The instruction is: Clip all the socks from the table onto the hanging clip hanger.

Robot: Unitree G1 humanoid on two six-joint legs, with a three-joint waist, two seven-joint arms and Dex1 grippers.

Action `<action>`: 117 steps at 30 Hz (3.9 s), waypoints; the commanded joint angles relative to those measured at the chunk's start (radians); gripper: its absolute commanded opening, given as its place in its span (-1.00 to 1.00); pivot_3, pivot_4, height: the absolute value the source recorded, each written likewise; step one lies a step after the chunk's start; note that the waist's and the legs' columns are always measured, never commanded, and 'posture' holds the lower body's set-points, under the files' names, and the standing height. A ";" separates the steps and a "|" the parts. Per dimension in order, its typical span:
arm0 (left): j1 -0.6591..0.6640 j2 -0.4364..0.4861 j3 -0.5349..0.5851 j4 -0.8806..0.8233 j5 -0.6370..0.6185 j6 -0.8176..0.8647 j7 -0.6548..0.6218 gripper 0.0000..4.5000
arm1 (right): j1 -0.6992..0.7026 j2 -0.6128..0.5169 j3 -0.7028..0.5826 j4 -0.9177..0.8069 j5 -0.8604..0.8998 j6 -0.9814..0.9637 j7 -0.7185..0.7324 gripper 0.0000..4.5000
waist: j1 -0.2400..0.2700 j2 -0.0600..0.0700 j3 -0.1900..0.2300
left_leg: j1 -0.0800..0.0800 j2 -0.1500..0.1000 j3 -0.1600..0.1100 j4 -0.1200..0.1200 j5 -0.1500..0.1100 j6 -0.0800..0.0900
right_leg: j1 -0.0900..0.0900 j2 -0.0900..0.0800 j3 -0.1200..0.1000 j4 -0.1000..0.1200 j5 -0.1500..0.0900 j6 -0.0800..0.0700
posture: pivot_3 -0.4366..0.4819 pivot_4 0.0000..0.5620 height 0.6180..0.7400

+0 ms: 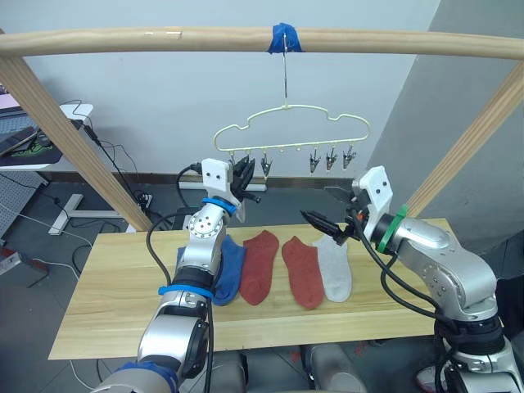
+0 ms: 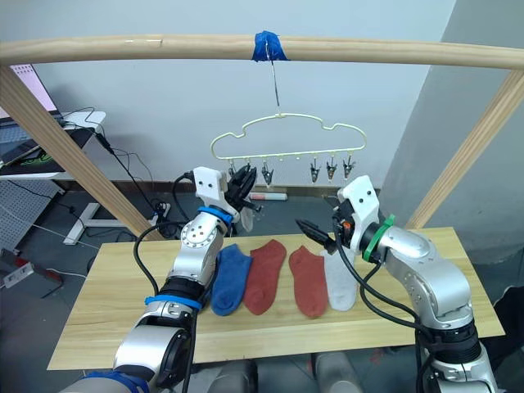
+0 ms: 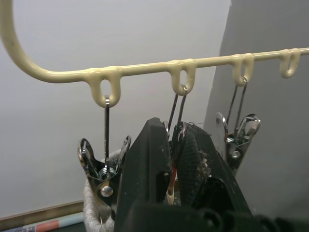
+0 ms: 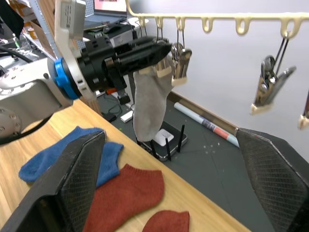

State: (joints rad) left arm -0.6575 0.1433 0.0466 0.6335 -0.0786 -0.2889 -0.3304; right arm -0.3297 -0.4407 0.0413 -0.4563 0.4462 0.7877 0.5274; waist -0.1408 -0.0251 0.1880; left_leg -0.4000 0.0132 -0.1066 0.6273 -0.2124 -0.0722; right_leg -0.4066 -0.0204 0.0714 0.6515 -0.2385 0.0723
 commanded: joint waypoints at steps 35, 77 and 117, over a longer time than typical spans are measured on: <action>0.151 0.278 0.124 -0.835 -0.556 1.254 -0.149 -0.91 | -0.236 0.062 0.220 1.396 -0.556 -0.833 0.125 -0.55 | 0.003 0.001 0.000 | 0.007 0.000 0.000 0.002 0.000 0.000 | 0.002 0.001 0.001 0.009 -0.001 -0.002 | -0.19 -0.52 1.00; -0.026 0.107 0.493 -0.644 -1.083 1.713 0.212 -0.91 | -0.053 0.124 0.178 0.118 -0.115 -0.139 0.143 -0.99 | 0.011 0.001 0.001 | 0.002 0.000 -0.001 0.001 0.000 0.000 | -0.001 0.001 0.000 0.006 -0.001 -0.002 | -0.28 -0.44 1.00; 0.097 0.292 0.377 -0.796 -1.111 1.615 0.051 0.99 | -0.155 0.220 0.194 0.282 -0.132 -0.187 0.128 -0.88 | 0.009 0.001 0.001 | 0.001 0.000 -0.001 -0.001 0.000 0.000 | -0.003 0.001 0.000 0.004 -0.001 -0.002 | -0.23 -0.48 1.00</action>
State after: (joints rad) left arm -0.5723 0.4051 0.4349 -0.1036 -1.1699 1.3240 -0.2508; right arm -0.4636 -0.2307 0.2387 -0.1584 0.2968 0.6028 0.6498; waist -0.1314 -0.0237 0.1889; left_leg -0.3990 0.0137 -0.1077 0.6259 -0.2123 -0.0726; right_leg -0.4096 -0.0192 0.0718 0.6558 -0.2399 0.0699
